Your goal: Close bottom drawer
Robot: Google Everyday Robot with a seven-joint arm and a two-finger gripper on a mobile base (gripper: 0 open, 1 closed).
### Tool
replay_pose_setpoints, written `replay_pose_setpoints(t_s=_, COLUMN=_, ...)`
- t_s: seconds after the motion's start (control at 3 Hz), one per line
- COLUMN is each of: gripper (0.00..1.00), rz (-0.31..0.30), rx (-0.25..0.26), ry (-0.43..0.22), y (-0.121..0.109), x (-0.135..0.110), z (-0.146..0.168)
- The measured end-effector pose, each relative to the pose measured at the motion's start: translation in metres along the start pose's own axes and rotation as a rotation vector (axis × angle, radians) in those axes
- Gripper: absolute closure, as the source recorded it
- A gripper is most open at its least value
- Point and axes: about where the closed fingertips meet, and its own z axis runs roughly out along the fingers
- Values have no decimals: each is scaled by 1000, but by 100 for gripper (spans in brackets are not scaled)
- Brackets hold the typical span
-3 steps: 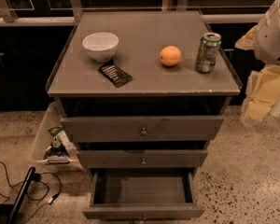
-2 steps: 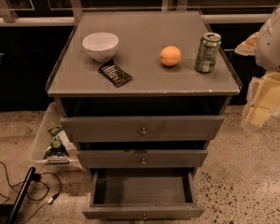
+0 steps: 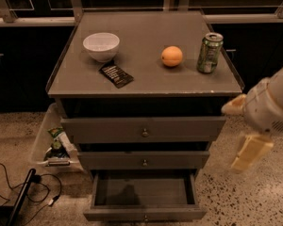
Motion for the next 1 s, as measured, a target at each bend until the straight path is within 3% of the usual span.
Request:
replay_pose_setpoints(t_s=0.33, gripper=42, rz=-1, rx=-15, ry=-99, y=20, x=28, z=54)
replay_pose_setpoints(t_s=0.67, gripper=65, rz=14, rx=-41, ry=-145, y=25, x=54, z=104)
replay_pose_setpoints(t_s=1.0, gripper=88, rz=20, rx=-50, ry=-154, y=24, x=60, z=118)
